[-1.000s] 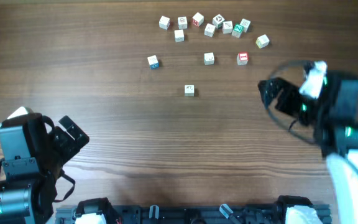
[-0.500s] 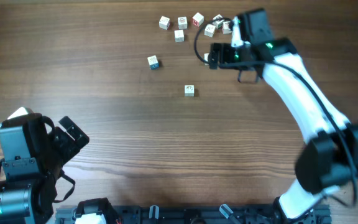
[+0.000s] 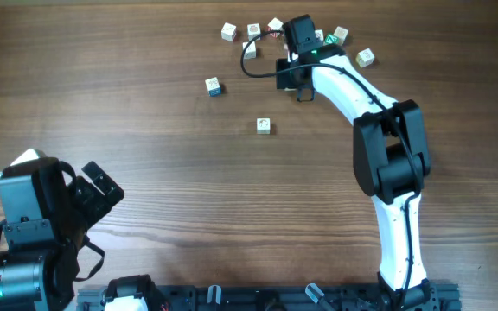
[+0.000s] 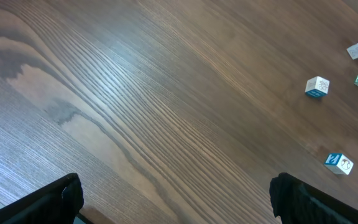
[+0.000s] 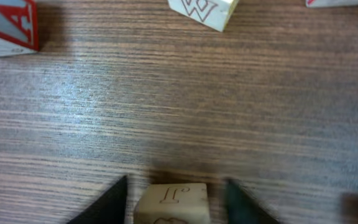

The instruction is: Form a tower

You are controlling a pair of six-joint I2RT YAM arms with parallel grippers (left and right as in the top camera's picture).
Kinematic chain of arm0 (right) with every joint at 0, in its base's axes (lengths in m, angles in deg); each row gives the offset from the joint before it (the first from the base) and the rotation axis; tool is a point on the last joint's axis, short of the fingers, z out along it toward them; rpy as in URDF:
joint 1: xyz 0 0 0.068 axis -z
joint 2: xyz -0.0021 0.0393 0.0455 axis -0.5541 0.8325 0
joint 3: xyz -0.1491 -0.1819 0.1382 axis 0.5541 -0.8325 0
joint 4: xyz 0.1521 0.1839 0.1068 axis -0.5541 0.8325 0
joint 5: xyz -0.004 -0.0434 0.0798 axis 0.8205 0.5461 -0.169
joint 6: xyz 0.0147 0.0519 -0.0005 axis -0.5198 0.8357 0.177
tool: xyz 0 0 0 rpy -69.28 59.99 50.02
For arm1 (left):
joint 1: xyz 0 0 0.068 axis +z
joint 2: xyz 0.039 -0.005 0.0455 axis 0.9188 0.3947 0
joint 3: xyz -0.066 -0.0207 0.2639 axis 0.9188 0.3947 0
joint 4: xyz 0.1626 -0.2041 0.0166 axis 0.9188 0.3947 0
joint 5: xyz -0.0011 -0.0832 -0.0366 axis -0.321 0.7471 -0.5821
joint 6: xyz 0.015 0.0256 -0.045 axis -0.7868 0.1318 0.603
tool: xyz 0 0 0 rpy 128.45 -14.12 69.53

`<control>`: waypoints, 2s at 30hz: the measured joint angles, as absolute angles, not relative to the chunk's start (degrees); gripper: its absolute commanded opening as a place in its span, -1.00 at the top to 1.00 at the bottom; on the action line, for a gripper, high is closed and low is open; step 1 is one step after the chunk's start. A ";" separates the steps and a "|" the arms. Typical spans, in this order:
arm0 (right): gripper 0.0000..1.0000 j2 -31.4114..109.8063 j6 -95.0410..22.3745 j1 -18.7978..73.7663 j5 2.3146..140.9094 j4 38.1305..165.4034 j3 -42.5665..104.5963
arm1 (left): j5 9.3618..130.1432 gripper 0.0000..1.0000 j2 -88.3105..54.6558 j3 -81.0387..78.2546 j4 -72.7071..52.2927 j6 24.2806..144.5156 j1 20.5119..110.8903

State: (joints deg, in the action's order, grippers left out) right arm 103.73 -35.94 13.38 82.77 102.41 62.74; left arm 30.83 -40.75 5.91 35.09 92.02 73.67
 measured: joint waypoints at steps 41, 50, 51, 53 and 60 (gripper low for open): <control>0.31 91.01 -18.10 -0.81 86.40 115.83 54.00 | 30.83 -1.00 -40.75 5.91 35.09 92.02 73.67; -0.57 91.01 -17.25 -0.81 87.67 113.91 52.71 | 30.83 -1.00 -40.75 5.91 35.09 91.99 73.67; -0.75 91.01 -17.25 -0.81 87.64 113.91 52.71 | 30.83 -1.00 -40.75 5.91 35.09 92.02 73.67; -0.98 91.01 -17.03 -0.81 87.58 113.89 52.71 | 30.83 -1.00 -40.75 5.91 35.09 92.02 73.67; -0.99 90.97 -18.63 0.15 87.32 117.14 63.85 | 30.83 -1.00 -40.75 5.91 35.11 92.02 73.67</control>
State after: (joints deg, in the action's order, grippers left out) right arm 90.97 -18.63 0.15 87.32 117.14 63.85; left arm 30.83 -40.75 5.91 35.11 92.02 73.67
